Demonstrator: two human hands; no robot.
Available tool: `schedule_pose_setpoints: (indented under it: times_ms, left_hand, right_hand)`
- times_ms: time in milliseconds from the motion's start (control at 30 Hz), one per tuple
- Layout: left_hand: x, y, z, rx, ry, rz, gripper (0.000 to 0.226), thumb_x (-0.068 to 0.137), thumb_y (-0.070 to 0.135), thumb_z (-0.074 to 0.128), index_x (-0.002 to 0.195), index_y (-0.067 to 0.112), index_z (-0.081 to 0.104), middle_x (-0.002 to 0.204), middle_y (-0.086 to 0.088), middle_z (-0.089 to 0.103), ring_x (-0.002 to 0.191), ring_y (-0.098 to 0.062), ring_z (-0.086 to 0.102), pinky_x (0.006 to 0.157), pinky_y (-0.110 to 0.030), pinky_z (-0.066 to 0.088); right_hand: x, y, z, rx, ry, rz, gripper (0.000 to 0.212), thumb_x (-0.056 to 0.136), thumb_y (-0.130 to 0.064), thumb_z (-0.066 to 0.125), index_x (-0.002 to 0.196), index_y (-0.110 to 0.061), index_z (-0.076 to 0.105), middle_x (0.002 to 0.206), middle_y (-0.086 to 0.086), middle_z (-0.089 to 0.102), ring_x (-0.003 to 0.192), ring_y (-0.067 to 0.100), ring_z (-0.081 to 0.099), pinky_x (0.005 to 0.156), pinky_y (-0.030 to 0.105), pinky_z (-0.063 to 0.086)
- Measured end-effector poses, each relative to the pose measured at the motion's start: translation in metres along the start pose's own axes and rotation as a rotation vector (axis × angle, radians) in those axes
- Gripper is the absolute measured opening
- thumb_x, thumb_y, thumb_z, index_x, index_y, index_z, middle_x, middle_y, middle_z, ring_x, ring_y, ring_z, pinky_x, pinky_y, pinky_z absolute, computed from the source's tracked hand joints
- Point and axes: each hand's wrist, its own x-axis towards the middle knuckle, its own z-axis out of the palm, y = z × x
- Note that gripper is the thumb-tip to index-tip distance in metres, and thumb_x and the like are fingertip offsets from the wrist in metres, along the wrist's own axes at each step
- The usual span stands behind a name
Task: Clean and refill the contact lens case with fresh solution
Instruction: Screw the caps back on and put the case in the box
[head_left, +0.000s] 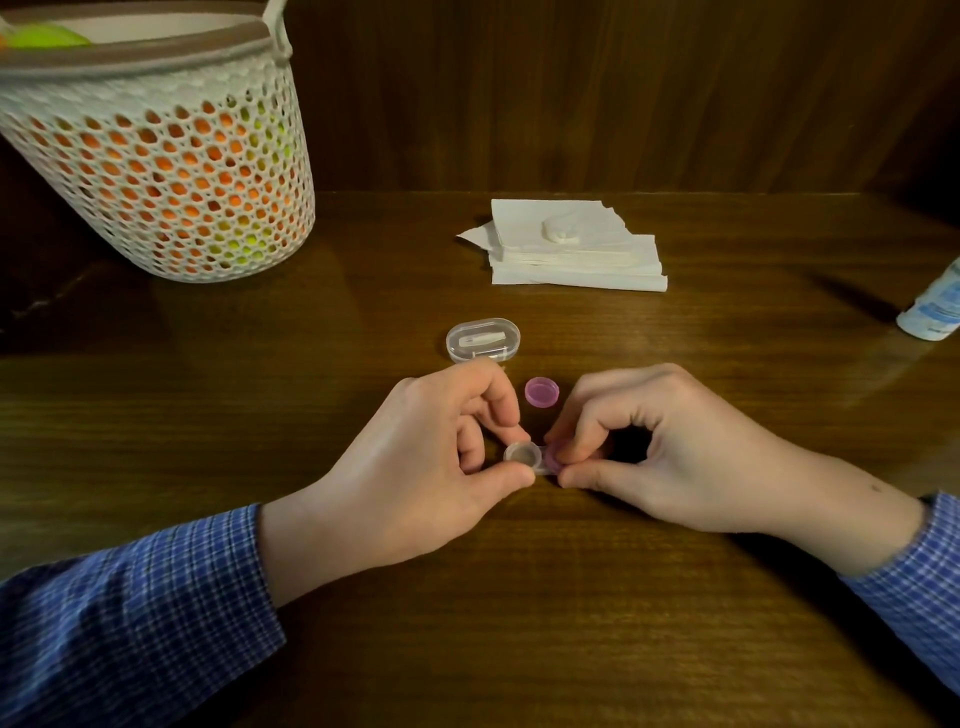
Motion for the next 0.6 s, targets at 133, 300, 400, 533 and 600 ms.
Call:
schedule_pose_setpoints:
  times_ms: [133, 300, 400, 533, 600]
  left_hand:
    - [-0.0004, -0.001, -0.0001, 0.017, 0.005, 0.014, 0.033, 0.081, 0.016, 0.087, 0.093, 0.031, 0.06, 0.082, 0.005, 0.076, 0.047, -0.002, 0.057, 0.048, -0.01, 0.046]
    - [-0.0007, -0.0018, 0.0007, 0.033, 0.012, 0.022, 0.032, 0.082, 0.017, 0.087, 0.094, 0.029, 0.06, 0.082, 0.004, 0.077, 0.045, -0.004, 0.059, 0.048, -0.009, 0.046]
    - [-0.0016, -0.0006, 0.0012, 0.031, 0.012, 0.015, 0.034, 0.081, 0.019, 0.087, 0.1, 0.03, 0.061, 0.087, 0.011, 0.076, 0.05, -0.006, 0.061, 0.05, -0.013, 0.05]
    - [-0.003, 0.0028, 0.0016, 0.044, -0.014, 0.039, 0.046, 0.083, 0.02, 0.086, 0.119, 0.031, 0.059, 0.101, 0.023, 0.072, 0.065, -0.011, 0.063, 0.055, -0.013, 0.05]
    - [-0.0024, 0.0024, -0.0003, 0.046, -0.017, 0.04, 0.051, 0.083, 0.022, 0.086, 0.124, 0.031, 0.057, 0.102, 0.022, 0.072, 0.066, -0.012, 0.064, 0.055, -0.012, 0.049]
  right_hand:
    - [-0.0032, -0.002, 0.0064, -0.009, 0.042, 0.024, 0.011, 0.081, -0.016, 0.087, 0.076, -0.022, 0.079, 0.09, -0.016, 0.072, 0.09, 0.003, 0.073, 0.083, 0.023, 0.058]
    - [-0.0027, -0.0037, 0.0085, -0.039, 0.049, 0.056, 0.009, 0.083, -0.02, 0.085, 0.078, -0.023, 0.079, 0.091, -0.018, 0.072, 0.095, -0.004, 0.07, 0.094, 0.021, 0.052]
    - [-0.0037, -0.0038, 0.007, -0.037, 0.037, 0.055, 0.008, 0.084, -0.019, 0.085, 0.079, -0.022, 0.079, 0.094, -0.017, 0.072, 0.097, -0.003, 0.07, 0.093, 0.019, 0.053]
    - [-0.0039, -0.0019, 0.0027, -0.029, 0.008, 0.044, 0.008, 0.085, -0.019, 0.083, 0.082, -0.023, 0.077, 0.095, -0.013, 0.072, 0.09, 0.009, 0.072, 0.08, 0.027, 0.06]
    - [-0.0037, -0.0009, 0.003, -0.031, 0.016, 0.026, 0.008, 0.085, -0.019, 0.083, 0.085, -0.024, 0.077, 0.095, -0.013, 0.071, 0.088, 0.012, 0.071, 0.076, 0.024, 0.06]
